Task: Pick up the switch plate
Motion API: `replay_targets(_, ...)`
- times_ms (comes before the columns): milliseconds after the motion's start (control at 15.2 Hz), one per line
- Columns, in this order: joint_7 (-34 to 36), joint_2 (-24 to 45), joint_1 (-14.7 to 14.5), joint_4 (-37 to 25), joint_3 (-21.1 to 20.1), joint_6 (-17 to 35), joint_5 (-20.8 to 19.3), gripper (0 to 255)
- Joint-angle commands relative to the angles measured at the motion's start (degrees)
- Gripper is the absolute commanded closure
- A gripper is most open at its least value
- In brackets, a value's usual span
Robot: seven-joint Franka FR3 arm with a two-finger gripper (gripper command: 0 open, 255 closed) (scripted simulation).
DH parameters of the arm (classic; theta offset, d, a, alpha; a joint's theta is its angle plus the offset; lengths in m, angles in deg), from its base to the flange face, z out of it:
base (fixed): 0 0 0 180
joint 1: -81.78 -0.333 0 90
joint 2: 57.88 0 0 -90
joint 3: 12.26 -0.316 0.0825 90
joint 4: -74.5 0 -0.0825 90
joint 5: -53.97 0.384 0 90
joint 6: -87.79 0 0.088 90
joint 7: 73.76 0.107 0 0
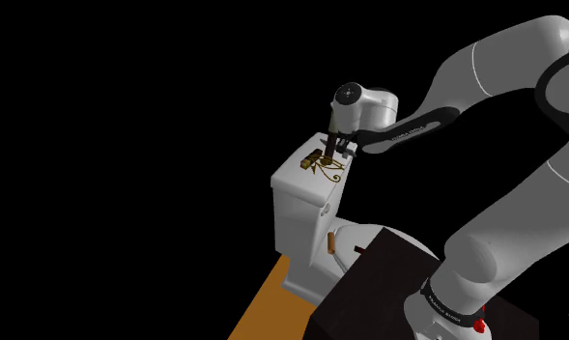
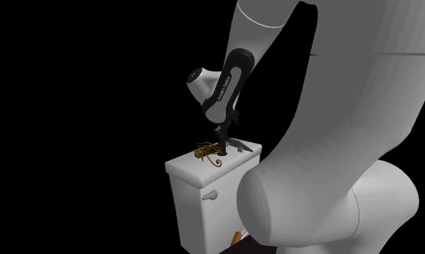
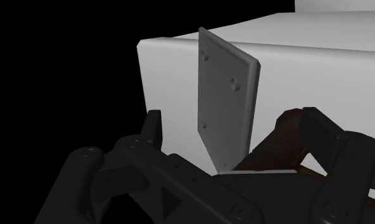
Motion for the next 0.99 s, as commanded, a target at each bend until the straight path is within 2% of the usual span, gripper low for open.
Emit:
replay_targets(0,1.5,1.3,0.5,-0.2,0.2,0.9,-2.2,0)
replay_targets(330,6.5,4.2,1.0,0.6,0.1,2.5,-6.3,0)
replay_targets(462,6.5,4.2,1.0,0.6,0.1,2.5,-6.3,0)
replay_targets(528,6.5,4.3,0.9,0.5,0.1,2.5,-6.4,255)
replay_targets(924,6.5,4.3,1.0,0.5,0.1,2.5,-6.4,255)
